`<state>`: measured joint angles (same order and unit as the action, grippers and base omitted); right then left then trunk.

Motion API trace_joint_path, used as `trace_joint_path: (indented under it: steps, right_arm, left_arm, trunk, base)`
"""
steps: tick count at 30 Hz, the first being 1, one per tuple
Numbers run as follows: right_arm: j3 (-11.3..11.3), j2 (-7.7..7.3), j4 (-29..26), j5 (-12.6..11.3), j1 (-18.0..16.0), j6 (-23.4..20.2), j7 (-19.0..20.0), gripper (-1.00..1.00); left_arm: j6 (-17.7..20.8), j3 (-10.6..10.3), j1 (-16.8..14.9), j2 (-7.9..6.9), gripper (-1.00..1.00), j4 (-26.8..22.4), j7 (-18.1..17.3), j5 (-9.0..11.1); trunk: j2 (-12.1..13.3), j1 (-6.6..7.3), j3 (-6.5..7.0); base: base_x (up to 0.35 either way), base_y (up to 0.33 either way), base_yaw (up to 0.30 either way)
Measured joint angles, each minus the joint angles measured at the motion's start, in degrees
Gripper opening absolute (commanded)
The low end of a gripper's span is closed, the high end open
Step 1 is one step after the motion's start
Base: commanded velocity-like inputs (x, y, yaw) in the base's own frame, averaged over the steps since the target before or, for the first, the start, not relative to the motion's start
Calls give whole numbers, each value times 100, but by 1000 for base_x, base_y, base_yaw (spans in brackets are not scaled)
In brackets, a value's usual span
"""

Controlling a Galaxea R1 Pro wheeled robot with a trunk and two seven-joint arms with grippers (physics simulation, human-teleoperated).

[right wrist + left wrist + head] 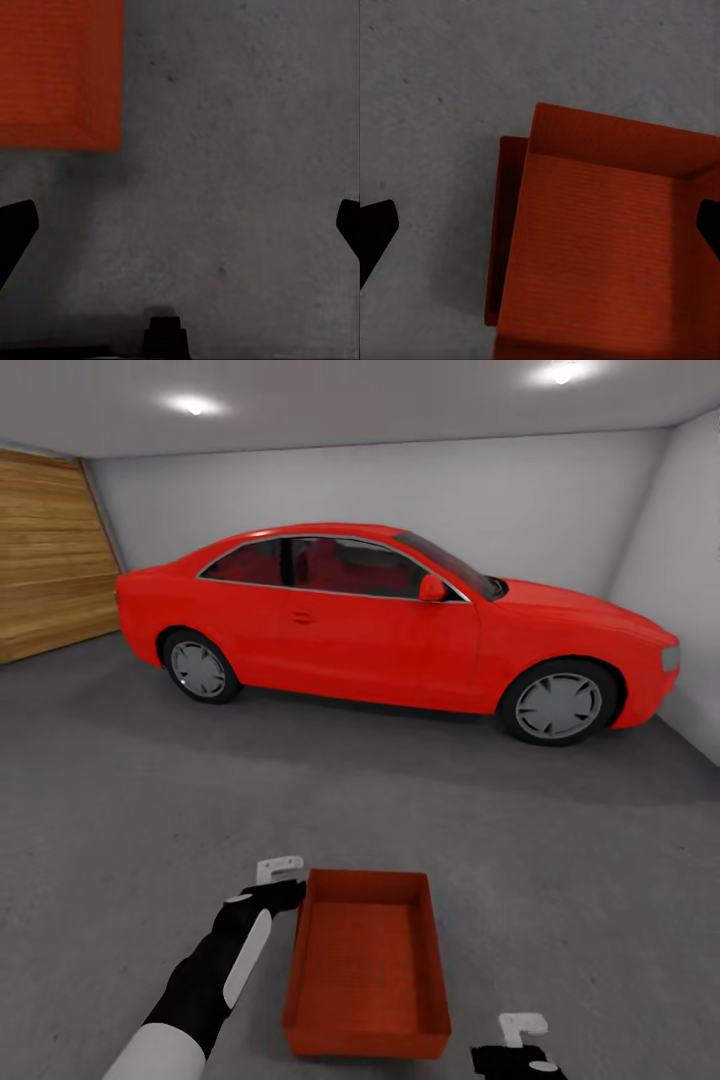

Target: Move the two storage containers from the living room to the garage. In the garage, place one container on the floor and stack the other container on top of it (either order is fine).

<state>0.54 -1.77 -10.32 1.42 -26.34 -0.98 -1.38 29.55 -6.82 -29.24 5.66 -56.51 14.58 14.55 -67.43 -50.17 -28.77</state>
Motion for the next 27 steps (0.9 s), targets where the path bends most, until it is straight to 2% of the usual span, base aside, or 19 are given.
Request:
trace_joint_path:
  steps: [4, 8, 12, 17, 27]
  right_arm:
    - [-4, -7, 313, -2, 0, 14, 1, 100]
    - [-11, -8, 592, -3, 0, 15, 2, 100]
    - [-25, -8, 811, 0, 0, 21, 2, 100]
    - [-31, -8, 978, 1, 2, 224, 2, 100]
    - [-31, 24, 1334, -11, 7, 274, 7, 100]
  left_arm:
    - [-58, 6, 0, -7, 100, 149, 1, -4]
    - [-405, 12, 0, -9, 100, 418, 0, -9]
    - [-536, 13, 2, -27, 100, 555, 0, -75]
    - [-571, 12, 0, -35, 100, 579, 0, -132]
    - [-583, 14, 3, -42, 100, 578, 0, -136]
  trunk:
    - [161, 88, 108]
    - [321, 176, 215]
    - [482, 264, 320]
    - [682, 374, 453]
    - [1084, 594, 717]
  base:
    - [0, 0, 0]
    - [0, 0, 0]
    - [0, 0, 0]
    - [0, 0, 0]
    - [0, 0, 0]
